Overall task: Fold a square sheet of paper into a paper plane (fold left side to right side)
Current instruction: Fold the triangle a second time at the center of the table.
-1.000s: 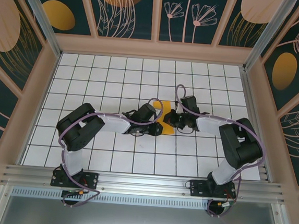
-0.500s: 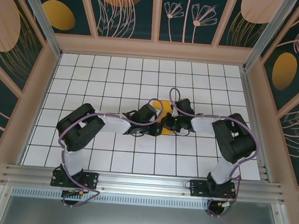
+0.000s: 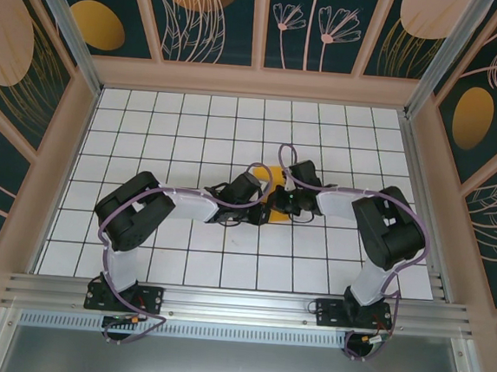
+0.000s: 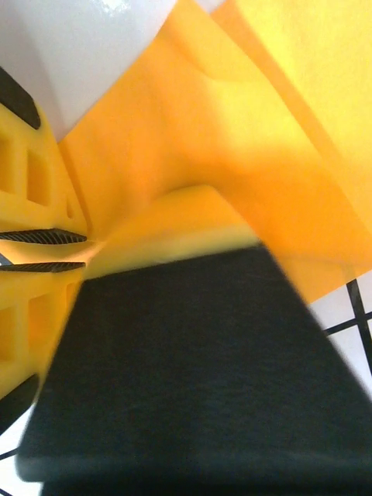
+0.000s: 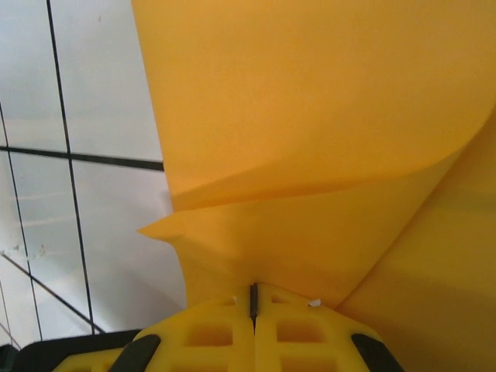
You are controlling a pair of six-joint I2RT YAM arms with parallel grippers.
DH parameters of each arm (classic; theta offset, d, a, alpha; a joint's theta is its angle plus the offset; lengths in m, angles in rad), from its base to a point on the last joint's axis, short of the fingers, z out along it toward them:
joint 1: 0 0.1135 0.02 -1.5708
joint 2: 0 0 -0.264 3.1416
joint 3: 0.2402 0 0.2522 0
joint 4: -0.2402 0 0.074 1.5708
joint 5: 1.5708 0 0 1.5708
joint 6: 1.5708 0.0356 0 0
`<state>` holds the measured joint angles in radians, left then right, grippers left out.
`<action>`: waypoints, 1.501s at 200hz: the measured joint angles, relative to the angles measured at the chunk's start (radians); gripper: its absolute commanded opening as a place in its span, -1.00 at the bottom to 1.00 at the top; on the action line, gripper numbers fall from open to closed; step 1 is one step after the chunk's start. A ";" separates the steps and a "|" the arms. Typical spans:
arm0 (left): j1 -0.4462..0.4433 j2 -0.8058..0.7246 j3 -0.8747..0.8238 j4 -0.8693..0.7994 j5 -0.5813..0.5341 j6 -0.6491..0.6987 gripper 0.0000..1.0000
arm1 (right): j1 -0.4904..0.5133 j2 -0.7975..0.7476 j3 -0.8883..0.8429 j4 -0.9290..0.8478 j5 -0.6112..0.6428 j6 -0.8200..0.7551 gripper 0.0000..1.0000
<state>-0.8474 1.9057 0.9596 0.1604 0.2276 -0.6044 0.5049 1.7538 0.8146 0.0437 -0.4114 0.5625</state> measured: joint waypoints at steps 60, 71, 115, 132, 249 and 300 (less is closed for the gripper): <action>0.000 0.001 0.002 0.000 0.000 -0.001 -0.61 | -0.060 0.015 0.022 -0.003 0.021 -0.035 -0.86; 0.000 0.001 0.002 0.000 0.000 0.000 -0.61 | -0.064 0.018 0.026 -0.007 0.017 -0.042 -0.86; 0.000 0.003 0.003 0.001 -0.001 0.000 -0.61 | -0.127 0.043 0.070 -0.032 0.008 -0.080 -0.85; 0.000 0.003 0.003 0.002 -0.001 0.000 -0.61 | -0.171 0.056 0.100 -0.042 0.034 -0.097 -0.85; -0.002 0.003 0.003 0.005 -0.001 -0.003 -0.59 | -0.092 -0.137 -0.010 -0.003 -0.030 -0.043 -0.81; -0.003 0.001 0.002 0.004 -0.001 -0.002 -0.60 | -0.071 0.016 0.027 0.001 -0.024 -0.022 -0.81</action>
<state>-0.8509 1.9064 0.9611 0.1642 0.2268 -0.6060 0.4339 1.7702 0.8417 0.0444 -0.4358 0.5407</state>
